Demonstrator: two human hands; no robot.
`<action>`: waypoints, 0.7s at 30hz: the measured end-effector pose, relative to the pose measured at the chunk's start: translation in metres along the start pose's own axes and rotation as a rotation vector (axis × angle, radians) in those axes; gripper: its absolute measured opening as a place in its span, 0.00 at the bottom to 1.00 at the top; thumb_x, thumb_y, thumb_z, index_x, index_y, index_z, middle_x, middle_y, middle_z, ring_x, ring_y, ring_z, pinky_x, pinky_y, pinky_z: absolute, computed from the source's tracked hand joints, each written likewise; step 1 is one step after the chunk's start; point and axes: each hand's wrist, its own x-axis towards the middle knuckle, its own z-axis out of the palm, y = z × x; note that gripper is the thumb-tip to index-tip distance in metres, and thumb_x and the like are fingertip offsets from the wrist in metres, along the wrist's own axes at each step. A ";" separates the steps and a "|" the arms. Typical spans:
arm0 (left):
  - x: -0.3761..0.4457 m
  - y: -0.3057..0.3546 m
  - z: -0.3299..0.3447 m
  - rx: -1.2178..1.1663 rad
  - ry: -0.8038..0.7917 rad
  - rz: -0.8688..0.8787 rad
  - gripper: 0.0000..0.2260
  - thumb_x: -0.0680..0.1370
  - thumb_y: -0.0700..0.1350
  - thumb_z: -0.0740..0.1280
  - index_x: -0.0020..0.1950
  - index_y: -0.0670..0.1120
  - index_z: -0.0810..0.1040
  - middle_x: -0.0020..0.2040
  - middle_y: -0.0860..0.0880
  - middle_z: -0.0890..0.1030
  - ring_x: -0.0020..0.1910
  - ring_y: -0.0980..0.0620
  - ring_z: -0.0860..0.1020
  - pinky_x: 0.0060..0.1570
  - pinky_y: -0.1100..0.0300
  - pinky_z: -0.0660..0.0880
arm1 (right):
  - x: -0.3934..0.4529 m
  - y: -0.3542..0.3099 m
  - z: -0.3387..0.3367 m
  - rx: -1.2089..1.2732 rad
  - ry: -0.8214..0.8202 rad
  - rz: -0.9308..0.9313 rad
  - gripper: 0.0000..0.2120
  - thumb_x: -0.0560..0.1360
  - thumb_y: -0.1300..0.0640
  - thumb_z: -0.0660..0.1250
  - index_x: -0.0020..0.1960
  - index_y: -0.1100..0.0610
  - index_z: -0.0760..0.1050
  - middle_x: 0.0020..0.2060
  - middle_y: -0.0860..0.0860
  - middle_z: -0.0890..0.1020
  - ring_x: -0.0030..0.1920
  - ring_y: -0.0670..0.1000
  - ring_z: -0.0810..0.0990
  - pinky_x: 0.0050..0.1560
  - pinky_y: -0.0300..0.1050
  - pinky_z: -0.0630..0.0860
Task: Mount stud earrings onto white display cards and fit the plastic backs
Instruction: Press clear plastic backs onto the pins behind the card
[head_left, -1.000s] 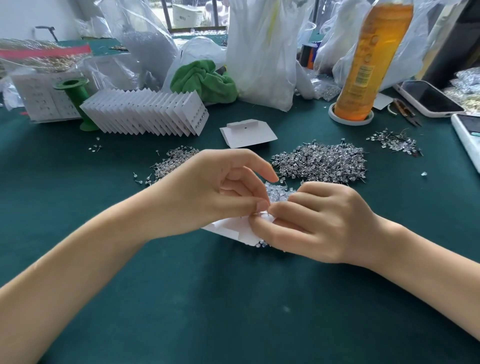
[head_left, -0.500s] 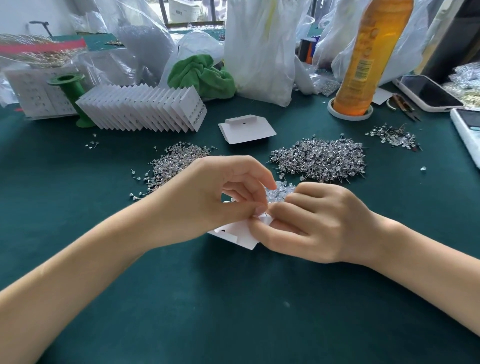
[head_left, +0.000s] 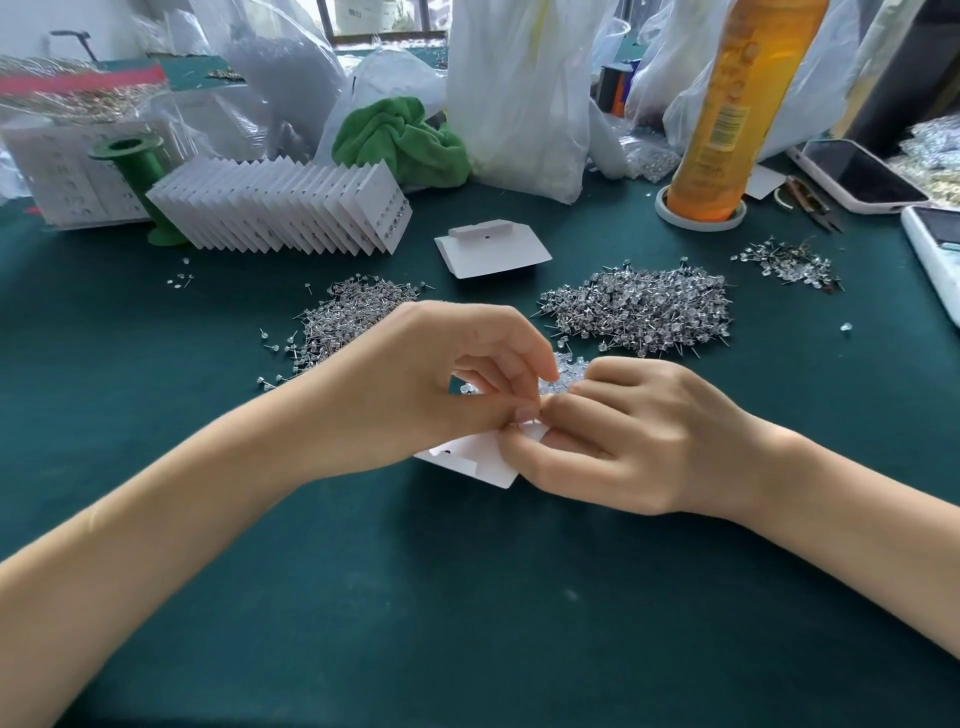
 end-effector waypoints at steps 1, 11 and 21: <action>0.000 0.000 -0.001 0.000 -0.008 -0.004 0.10 0.72 0.33 0.71 0.51 0.44 0.79 0.41 0.51 0.83 0.43 0.54 0.82 0.48 0.66 0.76 | 0.000 0.000 0.000 -0.006 0.003 -0.001 0.08 0.70 0.69 0.70 0.44 0.59 0.82 0.25 0.51 0.72 0.24 0.52 0.63 0.24 0.43 0.68; 0.006 0.002 -0.005 0.031 -0.085 0.001 0.10 0.71 0.32 0.72 0.49 0.43 0.80 0.41 0.50 0.84 0.42 0.54 0.82 0.48 0.63 0.77 | 0.002 0.000 0.001 -0.045 0.037 -0.017 0.08 0.68 0.67 0.72 0.44 0.56 0.83 0.25 0.51 0.73 0.23 0.52 0.64 0.23 0.42 0.67; 0.016 0.007 -0.010 0.092 -0.138 -0.044 0.09 0.68 0.33 0.74 0.44 0.45 0.80 0.39 0.51 0.84 0.39 0.56 0.82 0.46 0.62 0.78 | 0.002 -0.001 0.001 -0.073 0.031 -0.043 0.11 0.67 0.68 0.72 0.45 0.54 0.82 0.24 0.50 0.70 0.24 0.51 0.62 0.24 0.42 0.65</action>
